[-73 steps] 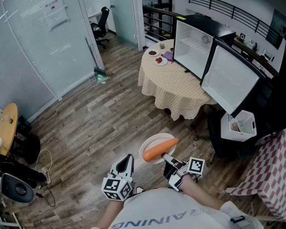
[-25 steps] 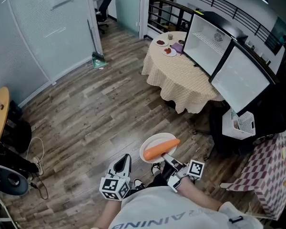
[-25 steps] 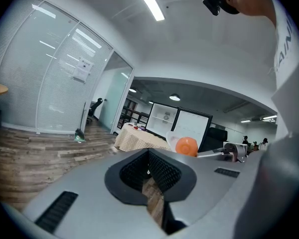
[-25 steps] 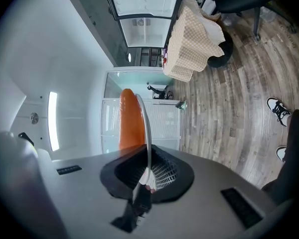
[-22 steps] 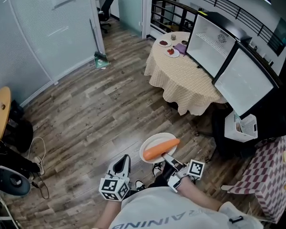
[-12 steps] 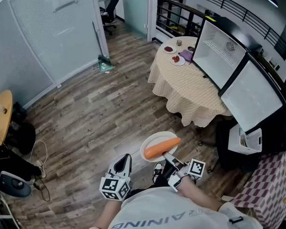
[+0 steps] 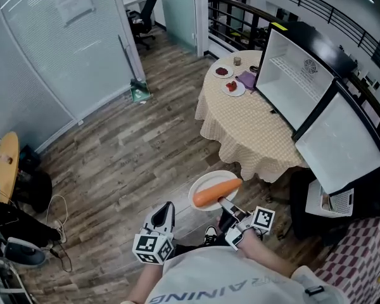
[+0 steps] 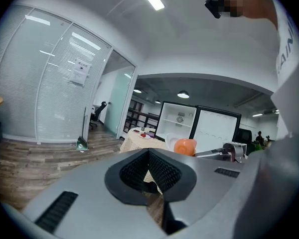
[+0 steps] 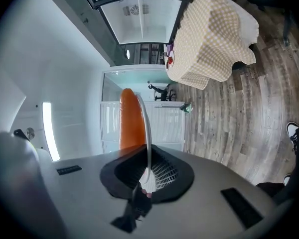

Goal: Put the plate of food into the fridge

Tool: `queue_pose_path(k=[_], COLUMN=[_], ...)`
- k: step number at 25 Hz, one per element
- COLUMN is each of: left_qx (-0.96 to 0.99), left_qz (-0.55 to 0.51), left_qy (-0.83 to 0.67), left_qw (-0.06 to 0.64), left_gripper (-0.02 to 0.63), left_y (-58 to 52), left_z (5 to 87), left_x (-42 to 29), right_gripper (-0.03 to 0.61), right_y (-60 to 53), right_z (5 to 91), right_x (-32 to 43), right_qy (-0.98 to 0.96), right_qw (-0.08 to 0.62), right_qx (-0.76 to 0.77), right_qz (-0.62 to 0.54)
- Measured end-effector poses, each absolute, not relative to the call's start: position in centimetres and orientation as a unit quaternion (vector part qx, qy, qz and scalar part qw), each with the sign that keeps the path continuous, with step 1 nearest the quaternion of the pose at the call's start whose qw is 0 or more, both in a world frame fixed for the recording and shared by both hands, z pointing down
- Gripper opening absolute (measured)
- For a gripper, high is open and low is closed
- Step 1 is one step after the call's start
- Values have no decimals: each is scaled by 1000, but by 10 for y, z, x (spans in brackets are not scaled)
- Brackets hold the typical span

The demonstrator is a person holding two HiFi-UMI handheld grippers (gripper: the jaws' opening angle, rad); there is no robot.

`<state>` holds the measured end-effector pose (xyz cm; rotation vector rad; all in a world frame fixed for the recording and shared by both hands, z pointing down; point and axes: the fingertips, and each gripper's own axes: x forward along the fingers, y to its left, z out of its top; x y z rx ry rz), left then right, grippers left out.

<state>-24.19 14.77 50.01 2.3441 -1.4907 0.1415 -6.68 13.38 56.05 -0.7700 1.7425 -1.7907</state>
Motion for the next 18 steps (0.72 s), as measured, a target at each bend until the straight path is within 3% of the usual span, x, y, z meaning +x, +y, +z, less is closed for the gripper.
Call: queue_pose_path(k=[18], left_qx=[863], left_qz=[61], left_qy=[-461], left_qw=[196], left_gripper=[8], left_y=[12], left_z=[516], left_x=[-199], right_gripper=[33], right_y=[24], right_z=[576], right_x=[-15], right_qy=[607], right_qw=[312], right_qx=[-347], right_qz=[-643])
